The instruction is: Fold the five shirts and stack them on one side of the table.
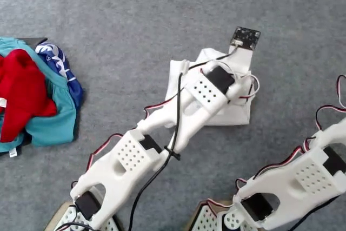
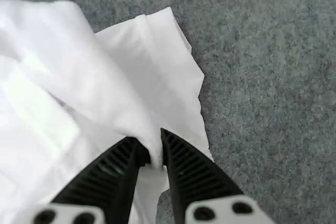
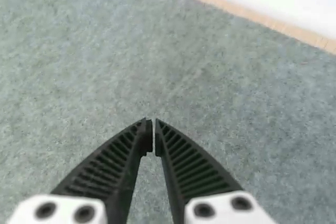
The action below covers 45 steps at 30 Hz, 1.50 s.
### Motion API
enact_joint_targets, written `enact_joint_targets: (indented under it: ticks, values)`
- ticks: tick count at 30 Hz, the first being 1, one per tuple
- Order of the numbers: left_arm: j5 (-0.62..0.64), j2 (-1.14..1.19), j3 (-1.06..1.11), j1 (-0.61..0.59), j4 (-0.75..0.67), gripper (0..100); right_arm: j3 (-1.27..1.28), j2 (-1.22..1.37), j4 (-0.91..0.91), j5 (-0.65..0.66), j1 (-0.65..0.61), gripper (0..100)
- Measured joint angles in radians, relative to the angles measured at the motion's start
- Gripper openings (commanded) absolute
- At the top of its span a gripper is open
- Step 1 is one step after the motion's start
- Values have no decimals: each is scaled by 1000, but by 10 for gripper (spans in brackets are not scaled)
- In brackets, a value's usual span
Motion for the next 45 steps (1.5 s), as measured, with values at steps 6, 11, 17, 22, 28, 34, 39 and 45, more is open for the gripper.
enact_joint_targets:
  ticks: [6,11,17,22,28,34,39,45]
  values:
    - [0,0,0,26,-43,48,0,0,0,0,0,22]
    - [0,0,0,28,-72,48,0,0,0,0,0,22]
    - [0,0,0,31,-74,48,0,0,0,0,0,22]
    - [0,0,0,51,-74,48,0,0,0,0,0,22]
    - [3,40,0,52,-74,160,0,0,0,0,0,24]
    - [184,46,0,-26,-86,220,0,0,0,0,0,25]
    - [269,48,-28,-98,-78,216,0,0,0,0,0,25]
    - [276,48,-394,-209,163,201,0,0,44,103,-63,25]
